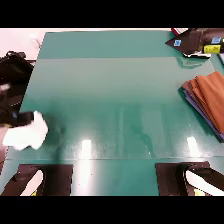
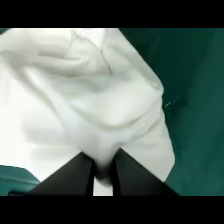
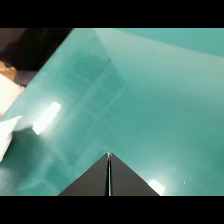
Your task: Fold the shirts.
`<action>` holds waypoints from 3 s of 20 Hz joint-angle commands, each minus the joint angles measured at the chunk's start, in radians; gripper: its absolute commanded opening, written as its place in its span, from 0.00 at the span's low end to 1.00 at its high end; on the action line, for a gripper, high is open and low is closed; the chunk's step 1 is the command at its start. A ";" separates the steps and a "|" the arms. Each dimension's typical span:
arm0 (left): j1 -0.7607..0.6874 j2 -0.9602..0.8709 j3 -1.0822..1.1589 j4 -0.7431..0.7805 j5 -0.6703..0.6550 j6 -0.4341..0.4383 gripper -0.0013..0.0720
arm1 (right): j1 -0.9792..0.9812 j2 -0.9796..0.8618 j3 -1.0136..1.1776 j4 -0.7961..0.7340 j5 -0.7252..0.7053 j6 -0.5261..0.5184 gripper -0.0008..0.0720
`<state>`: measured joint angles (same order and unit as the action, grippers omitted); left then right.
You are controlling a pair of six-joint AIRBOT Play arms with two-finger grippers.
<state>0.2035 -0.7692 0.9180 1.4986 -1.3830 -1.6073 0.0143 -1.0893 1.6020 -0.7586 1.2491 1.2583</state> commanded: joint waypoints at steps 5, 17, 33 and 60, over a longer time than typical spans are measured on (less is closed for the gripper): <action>-0.220 -0.014 0.486 -0.301 0.179 0.037 0.05 | 0.000 -0.001 0.158 -0.004 -0.025 0.009 0.03; -0.942 -0.611 0.621 -0.304 0.355 0.063 1.00 | -0.142 0.002 0.237 0.000 0.057 0.088 0.03; -0.568 -1.000 0.620 -0.487 0.441 0.084 0.98 | -0.153 -0.001 0.235 -0.002 0.137 0.088 0.04; -0.378 -0.830 0.733 -0.432 0.272 0.184 0.06 | 0.048 -0.262 -0.884 0.248 -0.272 -0.007 0.62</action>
<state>-0.1780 -1.6032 1.6505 1.0573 -1.0954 -1.4227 -0.0154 -1.2564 0.7792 -0.6422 1.0901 1.3041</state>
